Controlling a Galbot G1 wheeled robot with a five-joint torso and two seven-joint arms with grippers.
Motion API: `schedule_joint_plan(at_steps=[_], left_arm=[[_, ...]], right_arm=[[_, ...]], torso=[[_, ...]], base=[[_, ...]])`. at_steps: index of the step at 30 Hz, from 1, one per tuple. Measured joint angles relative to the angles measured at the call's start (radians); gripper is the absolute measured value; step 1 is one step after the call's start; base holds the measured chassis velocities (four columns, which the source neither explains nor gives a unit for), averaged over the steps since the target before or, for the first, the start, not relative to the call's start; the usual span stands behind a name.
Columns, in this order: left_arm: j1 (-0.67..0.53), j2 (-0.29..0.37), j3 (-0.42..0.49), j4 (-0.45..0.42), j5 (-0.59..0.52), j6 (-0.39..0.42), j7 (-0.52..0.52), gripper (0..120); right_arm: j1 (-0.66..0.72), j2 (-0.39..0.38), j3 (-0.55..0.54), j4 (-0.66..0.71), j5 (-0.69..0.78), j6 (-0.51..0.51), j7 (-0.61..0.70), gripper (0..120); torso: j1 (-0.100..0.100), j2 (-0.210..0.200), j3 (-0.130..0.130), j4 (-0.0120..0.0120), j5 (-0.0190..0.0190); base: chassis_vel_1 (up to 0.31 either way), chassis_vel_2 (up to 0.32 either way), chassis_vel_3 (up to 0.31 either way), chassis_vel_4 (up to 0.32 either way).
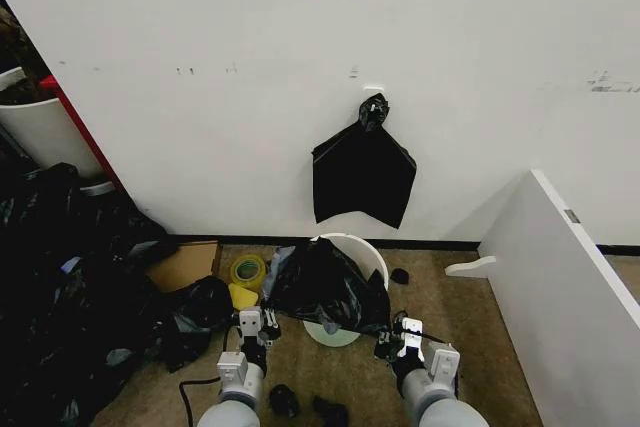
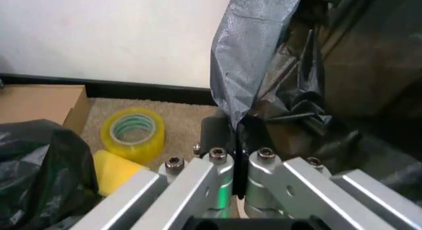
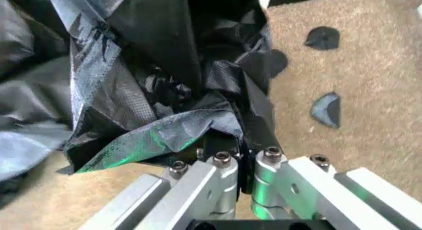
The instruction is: Place the garbage bag over the trash bin.
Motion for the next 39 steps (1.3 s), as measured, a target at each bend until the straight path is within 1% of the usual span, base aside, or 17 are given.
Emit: schedule_joint_plan(at_steps=[5, 9, 10, 17, 25, 31, 33, 35, 36, 37, 39], left_arm=[[-0.034, -0.007, 0.004, 0.028, -0.002, 0.033, 0.000, 0], [-0.072, -0.017, 0.009, 0.058, -0.011, 0.090, -0.003, 0], [-0.072, -0.017, 0.009, 0.058, -0.011, 0.090, -0.003, 0], [-0.115, -0.020, 0.012, 0.107, -0.022, 0.162, -0.006, 0], [-0.132, -0.027, 0.011, 0.135, -0.046, 0.164, -0.003, 0], [-0.133, -0.017, 0.005, 0.101, -0.099, 0.150, -0.003, 0], [-0.132, -0.013, 0.003, 0.086, -0.116, 0.153, -0.010, 0], [-0.127, -0.008, -0.001, 0.070, -0.129, 0.166, -0.015, 6], [-0.122, -0.003, -0.002, 0.058, -0.137, 0.176, -0.017, 11], [-0.122, -0.003, -0.002, 0.058, -0.137, 0.176, -0.017, 11], [-0.111, 0.007, -0.004, 0.034, -0.146, 0.190, -0.018, 21]], right_arm=[[0.026, 0.003, 0.018, -0.047, -0.006, -0.007, -0.014, 0], [0.051, 0.015, 0.032, -0.069, 0.020, -0.032, -0.011, 0], [0.051, 0.015, 0.032, -0.069, 0.020, -0.032, -0.011, 0], [0.085, 0.047, 0.021, -0.127, 0.011, -0.063, 0.006, 0], [0.103, 0.067, 0.026, -0.177, -0.019, -0.061, -0.004, 0], [0.075, 0.054, 0.047, -0.128, -0.021, -0.059, -0.010, 0], [0.048, 0.044, 0.060, -0.096, -0.031, -0.077, -0.016, 8], [0.020, 0.036, 0.074, -0.070, -0.041, -0.094, -0.022, 15], [0.003, 0.033, 0.083, -0.056, -0.046, -0.103, -0.025, 20], [0.003, 0.033, 0.083, -0.056, -0.046, -0.103, -0.025, 20], [-0.029, 0.030, 0.103, -0.028, -0.052, -0.121, -0.034, 28]], torso=[[0.000, 0.000, 0.000, 0.0000, 0.0000], [0.000, 0.000, 0.000, 0.0000, -0.0001], [0.000, 0.000, 0.000, 0.0000, -0.0001], [0.000, 0.000, 0.000, 0.0000, -0.0001], [0.000, 0.000, 0.000, 0.0000, -0.0001], [0.000, 0.000, 0.000, 0.0000, -0.0001], [0.000, 0.000, 0.000, 0.0000, -0.0001], [0.000, 0.000, 0.000, 0.0000, -0.0001], [0.000, 0.000, 0.000, 0.0000, -0.0001], [0.000, 0.000, 0.000, 0.0000, -0.0001], [0.000, 0.000, 0.000, 0.0000, -0.0002]], base=[[0.000, 0.000, 0.000, 0.000], [0.000, 0.000, 0.000, 0.000], [0.000, 0.000, 0.000, 0.000], [0.000, 0.000, 0.000, 0.000], [0.000, 0.000, 0.000, 0.000], [0.000, 0.000, 0.000, 0.000], [0.000, 0.000, 0.000, 0.000], [0.000, 0.000, 0.000, 0.000], [0.000, 0.000, 0.000, 0.000], [0.000, 0.000, 0.000, 0.000], [0.000, 0.000, 0.000, 0.000]])
